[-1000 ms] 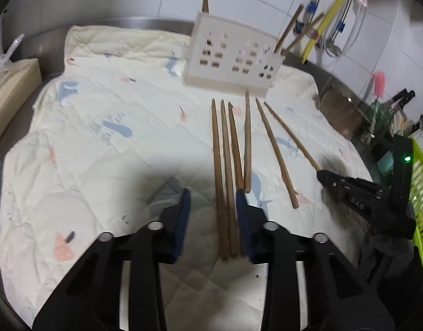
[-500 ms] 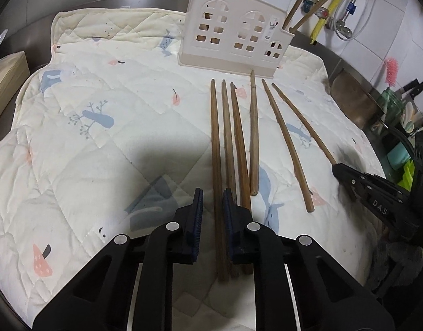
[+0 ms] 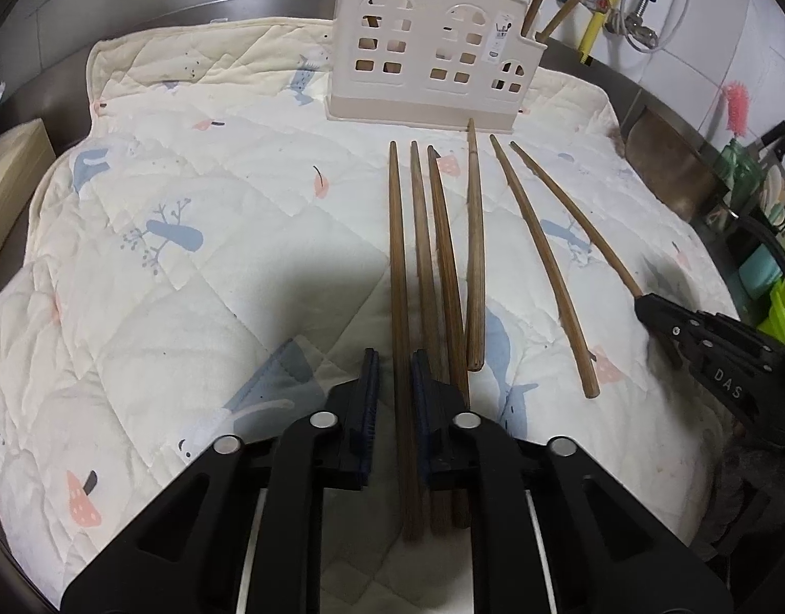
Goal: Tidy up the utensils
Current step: 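Close the right tool on a chopstick while the left tool grasps another, then lift both chopsticks upright and lower them into the white holder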
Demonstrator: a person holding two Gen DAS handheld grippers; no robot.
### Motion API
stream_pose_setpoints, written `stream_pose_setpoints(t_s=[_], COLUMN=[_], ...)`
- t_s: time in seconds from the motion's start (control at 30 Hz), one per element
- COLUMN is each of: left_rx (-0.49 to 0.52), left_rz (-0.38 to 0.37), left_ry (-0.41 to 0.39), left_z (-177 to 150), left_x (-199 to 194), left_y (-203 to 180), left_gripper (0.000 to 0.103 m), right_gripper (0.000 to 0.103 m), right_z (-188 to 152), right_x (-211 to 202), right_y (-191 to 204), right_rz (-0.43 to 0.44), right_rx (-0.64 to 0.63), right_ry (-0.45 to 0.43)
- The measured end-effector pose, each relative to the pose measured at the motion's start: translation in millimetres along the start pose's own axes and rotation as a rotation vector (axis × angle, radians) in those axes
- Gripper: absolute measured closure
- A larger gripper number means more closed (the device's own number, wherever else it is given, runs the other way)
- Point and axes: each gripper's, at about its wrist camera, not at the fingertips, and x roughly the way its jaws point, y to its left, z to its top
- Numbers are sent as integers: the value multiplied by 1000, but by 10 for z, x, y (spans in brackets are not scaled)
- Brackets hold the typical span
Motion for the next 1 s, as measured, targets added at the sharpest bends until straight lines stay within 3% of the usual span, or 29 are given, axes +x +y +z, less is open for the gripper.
stream_pose_setpoints(t_s=[0.13,0.3,0.63,0.77,1.0], left_rx=[-3,5,51,40,45], left_rz=[-14,-13,-35,-73,-113], left_ry=[-8,-72,-220,-233,-249], left_z=[17,97,404,519,813], left_x=[-75,-332,-880,-952,-1054], left_y=[6,23,5,36,46], left_gripper=[97,97,98,98,98], right_gripper=[96,96,96,96,96], right_z=[12,62,456,653,998], right_x=[-34,-162,-755,-931,-1059], right_y=[8,22,126,193,243], right_rz=[-4,-2,5,14,32], right_rx=[2,-1,-45,-82,-140], right_ry=[-9,-40,-206,-246,-236])
